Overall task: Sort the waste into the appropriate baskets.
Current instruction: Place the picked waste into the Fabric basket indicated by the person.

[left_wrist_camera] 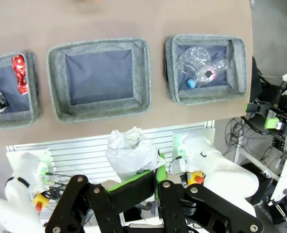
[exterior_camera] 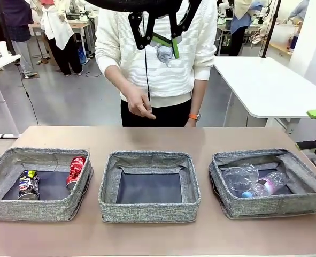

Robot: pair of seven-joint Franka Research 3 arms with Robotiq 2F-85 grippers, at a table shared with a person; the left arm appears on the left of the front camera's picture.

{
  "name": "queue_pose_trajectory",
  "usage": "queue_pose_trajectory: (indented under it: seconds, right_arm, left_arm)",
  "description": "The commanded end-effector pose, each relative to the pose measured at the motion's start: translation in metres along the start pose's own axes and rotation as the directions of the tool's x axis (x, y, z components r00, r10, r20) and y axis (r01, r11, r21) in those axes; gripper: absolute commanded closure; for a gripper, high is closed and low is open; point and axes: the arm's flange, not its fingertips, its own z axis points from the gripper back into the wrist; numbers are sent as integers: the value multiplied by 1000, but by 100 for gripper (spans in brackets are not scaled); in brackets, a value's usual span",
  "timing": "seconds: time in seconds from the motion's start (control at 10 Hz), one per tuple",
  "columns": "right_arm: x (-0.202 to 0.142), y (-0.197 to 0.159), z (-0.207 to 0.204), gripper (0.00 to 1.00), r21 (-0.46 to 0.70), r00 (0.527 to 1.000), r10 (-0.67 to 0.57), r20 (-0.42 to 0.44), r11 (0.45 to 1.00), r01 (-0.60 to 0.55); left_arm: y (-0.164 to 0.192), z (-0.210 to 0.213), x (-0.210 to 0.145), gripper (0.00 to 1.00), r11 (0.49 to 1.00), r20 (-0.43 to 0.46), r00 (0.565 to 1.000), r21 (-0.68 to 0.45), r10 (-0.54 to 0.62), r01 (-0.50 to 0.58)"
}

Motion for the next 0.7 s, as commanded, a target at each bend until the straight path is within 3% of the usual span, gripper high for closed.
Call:
queue_pose_trajectory:
  seconds: [0.0, 0.6]
  right_arm:
    - [-2, 0, 1, 0, 8, 1000, 16, -6, 1000, -16]
    - [-2, 0, 1, 0, 8, 1000, 16, -6, 1000, -16]
  left_arm:
    - [1, 0, 0, 100, 1000, 13, 1000, -5, 3, -3]
    - [1, 0, 0, 100, 1000, 13, 1000, -5, 3, -3]
